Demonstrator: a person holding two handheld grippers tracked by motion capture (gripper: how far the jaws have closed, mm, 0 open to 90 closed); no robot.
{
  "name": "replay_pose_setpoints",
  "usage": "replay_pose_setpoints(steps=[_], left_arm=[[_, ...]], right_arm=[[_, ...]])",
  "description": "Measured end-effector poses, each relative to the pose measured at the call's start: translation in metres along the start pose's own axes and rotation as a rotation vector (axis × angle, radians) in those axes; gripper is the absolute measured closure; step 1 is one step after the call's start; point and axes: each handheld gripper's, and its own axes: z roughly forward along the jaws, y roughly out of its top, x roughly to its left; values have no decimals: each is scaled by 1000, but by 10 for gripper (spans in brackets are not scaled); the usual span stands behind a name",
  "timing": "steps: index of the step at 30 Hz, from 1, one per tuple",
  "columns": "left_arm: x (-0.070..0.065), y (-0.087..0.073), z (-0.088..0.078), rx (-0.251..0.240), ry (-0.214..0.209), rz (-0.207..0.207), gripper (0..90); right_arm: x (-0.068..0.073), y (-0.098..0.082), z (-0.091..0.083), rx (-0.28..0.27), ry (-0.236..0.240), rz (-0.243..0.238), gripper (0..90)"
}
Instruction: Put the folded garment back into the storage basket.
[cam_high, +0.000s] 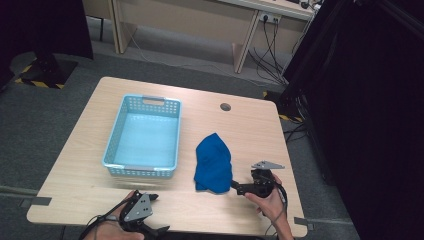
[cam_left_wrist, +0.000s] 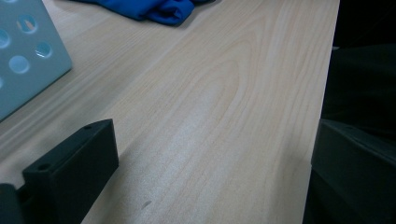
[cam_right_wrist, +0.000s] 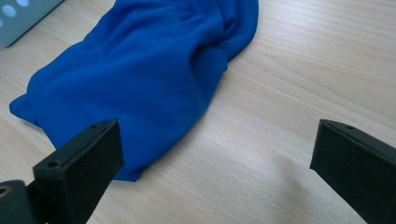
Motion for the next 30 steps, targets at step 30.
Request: replay_pose_setpoints(steps=[30], left_arm=[[0,0,0,1,0,0,0]], right_arm=[[18,18,9,-21,37,-33,27]])
